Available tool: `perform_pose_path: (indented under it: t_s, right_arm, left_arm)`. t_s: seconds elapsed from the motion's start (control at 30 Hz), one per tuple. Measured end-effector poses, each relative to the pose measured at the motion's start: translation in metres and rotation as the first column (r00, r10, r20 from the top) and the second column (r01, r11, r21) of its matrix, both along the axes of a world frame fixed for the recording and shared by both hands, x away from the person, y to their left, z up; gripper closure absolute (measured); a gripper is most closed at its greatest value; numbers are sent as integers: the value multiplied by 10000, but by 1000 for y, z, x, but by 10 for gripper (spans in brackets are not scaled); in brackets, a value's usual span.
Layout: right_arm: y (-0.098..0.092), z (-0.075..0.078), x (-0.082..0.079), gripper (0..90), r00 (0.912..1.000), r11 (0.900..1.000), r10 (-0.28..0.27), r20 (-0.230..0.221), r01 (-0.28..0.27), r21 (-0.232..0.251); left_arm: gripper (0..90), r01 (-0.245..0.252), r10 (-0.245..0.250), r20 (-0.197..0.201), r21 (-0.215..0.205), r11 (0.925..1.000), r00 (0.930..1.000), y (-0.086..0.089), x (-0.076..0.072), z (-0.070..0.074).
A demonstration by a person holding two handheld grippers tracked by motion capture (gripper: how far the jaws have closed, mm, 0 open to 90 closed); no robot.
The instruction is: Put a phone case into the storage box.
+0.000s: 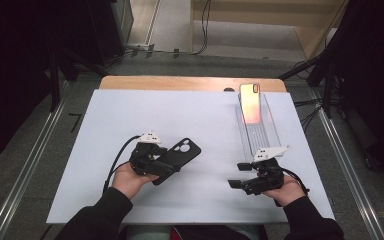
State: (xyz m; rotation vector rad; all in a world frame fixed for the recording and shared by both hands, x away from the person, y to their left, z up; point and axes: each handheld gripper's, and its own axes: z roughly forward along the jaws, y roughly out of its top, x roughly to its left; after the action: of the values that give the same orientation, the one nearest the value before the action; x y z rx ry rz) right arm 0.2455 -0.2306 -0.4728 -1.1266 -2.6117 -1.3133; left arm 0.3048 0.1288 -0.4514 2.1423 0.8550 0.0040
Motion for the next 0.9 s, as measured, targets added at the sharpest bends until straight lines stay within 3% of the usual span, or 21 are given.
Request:
perform_pose_path:
  t_s: [0.2,0.33,0.53,0.77,0.9]
  right_arm:
    - [8,4,3,216,9999,10000,-10,120,9,80]
    - [13,6,6,215,10000,10000,24,37,-24,85]
    - [18,10,11,216,9995,9999,-50,314,46,141]
    - [24,14,16,214,9992,9988,-372,163,367,332]
    - [28,18,16,214,9989,9970,-423,216,408,657]
  left_arm:
    - [150,-626,627,148,-74,9980,9979,2,-9,-1]
    - [150,-1120,1134,395,-344,9931,9928,4,-14,-4]
    - [150,-1859,1890,830,-441,9816,9785,2,-22,-7]
    - [150,-2437,2495,732,-800,9665,9656,1,-27,-12]
    - [149,-2562,2622,607,-914,9623,9631,-3,-27,-15]
